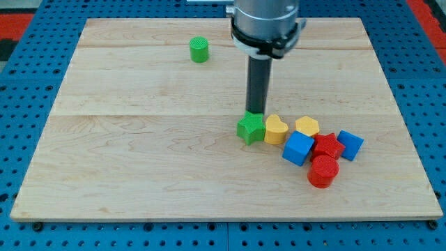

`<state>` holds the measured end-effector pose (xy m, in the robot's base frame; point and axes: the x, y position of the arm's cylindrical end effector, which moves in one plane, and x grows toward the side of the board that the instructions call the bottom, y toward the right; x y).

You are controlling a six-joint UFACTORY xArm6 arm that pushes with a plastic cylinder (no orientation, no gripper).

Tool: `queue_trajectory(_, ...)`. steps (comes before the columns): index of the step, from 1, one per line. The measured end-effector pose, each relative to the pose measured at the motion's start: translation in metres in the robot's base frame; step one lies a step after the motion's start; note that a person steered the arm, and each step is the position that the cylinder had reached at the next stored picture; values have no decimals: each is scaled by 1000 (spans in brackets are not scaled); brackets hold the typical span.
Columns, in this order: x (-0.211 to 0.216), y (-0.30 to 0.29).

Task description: Move the green star to the group of blocks

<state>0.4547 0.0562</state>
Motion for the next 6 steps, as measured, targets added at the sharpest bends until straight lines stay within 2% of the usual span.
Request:
queue_trajectory(1, 17, 10)
queue_trajectory(2, 12, 10)
queue_trajectory(4, -23, -80)
queue_trajectory(5, 9, -89)
queue_trajectory(6, 36, -49)
